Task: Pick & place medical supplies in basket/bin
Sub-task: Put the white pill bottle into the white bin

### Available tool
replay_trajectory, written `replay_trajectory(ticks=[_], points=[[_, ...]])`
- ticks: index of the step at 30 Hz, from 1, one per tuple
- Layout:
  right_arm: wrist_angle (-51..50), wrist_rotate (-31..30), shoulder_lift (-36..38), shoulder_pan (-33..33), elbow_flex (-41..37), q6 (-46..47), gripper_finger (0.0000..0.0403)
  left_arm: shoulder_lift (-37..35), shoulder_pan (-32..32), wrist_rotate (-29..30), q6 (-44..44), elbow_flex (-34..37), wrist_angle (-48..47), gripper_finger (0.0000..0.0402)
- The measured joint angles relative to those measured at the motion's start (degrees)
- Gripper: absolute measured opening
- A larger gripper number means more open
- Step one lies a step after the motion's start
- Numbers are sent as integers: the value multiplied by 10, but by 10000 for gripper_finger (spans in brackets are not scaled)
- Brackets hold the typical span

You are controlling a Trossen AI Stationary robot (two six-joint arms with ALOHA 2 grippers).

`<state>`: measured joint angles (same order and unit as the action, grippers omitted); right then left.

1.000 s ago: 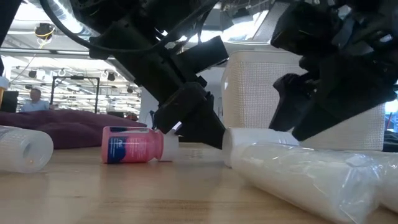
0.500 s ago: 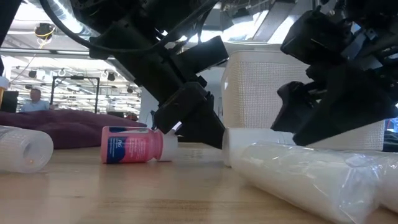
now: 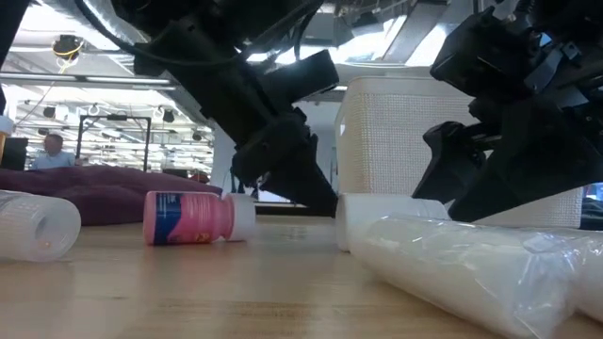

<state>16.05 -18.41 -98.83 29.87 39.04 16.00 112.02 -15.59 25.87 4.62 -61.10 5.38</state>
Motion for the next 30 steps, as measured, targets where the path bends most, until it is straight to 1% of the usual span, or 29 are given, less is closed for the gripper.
replay_trajectory(ticks=[5, 14, 20, 30], points=[[5, 0, -11, 0, 0, 1, 296, -2, 0, 0, 1, 0, -4, 251], [74, -4, -69, 0, 0, -8, 296, -2, 0, 0, -3, 0, -16, 251], [76, -4, -75, 0, 1, 13, 296, -2, 0, 0, -4, 0, -15, 251], [79, -11, -76, 0, 1, 9, 296, -2, 0, 0, -14, 0, -15, 251]])
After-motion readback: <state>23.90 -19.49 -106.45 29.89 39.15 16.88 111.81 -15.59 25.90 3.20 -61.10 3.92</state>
